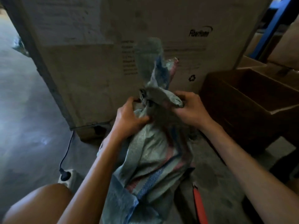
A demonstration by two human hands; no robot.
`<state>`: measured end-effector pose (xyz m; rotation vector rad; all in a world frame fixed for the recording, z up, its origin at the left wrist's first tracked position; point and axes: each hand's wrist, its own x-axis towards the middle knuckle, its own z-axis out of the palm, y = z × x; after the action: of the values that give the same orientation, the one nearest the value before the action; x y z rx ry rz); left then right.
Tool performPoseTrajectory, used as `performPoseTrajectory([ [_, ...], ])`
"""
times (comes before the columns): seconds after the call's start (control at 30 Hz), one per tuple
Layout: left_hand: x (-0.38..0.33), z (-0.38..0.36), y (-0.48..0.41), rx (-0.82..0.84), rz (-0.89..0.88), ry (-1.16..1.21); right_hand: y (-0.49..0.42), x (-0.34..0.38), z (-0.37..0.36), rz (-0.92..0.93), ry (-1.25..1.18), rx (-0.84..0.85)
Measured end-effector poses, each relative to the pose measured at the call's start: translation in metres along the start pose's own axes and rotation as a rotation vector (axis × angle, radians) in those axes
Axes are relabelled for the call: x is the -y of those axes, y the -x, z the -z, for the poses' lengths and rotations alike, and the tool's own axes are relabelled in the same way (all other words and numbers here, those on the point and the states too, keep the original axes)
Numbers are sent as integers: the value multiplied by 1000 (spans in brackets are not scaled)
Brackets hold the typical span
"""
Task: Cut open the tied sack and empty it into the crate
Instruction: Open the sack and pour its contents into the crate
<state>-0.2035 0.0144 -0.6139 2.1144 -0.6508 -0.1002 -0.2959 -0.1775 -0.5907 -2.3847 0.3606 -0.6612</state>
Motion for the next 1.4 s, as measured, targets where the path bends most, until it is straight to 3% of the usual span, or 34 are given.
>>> performPoseTrajectory([
  [0.07,3,3,1,-15,-49,8,-21,0,12,17,-42,-42],
  [0.23,6,9,-1,-41,-71,-33,-55,-11,53,-205,-35,-22],
  [0.37,18,21,-1,-89,3,-68,-76,-32,76,-401,28,-166],
  [0.43,30,35,-3,-172,46,-30,-74,-37,89,-434,4,-147],
  [0.57,33,45,-5,-246,133,-6,-37,-32,80,-346,-146,-115],
  [0.7,22,30,-8,-269,301,67,16,-4,33,-78,78,-579],
  [0.73,18,25,-8,-273,312,87,25,9,22,8,82,-620],
  [0.8,10,15,-7,-259,279,111,36,32,6,9,40,-463],
  [0.9,-2,0,-4,-216,140,158,32,38,-10,-433,-155,16],
  [0.93,-5,-4,-3,-193,87,164,30,32,-15,-533,-285,80],
  [1.0,-10,-12,1,-163,-3,118,28,20,-24,-534,-454,13],
  [1.07,-13,-16,6,-219,-30,24,26,13,-26,-423,-457,-79],
  [1.23,-1,-6,4,-499,137,-104,25,8,-21,-282,-466,-18],
  [1.33,27,20,-12,-607,364,88,15,-2,8,-356,-537,-101],
  [1.4,45,32,-21,-564,531,297,11,-9,25,-459,-580,-98],
])
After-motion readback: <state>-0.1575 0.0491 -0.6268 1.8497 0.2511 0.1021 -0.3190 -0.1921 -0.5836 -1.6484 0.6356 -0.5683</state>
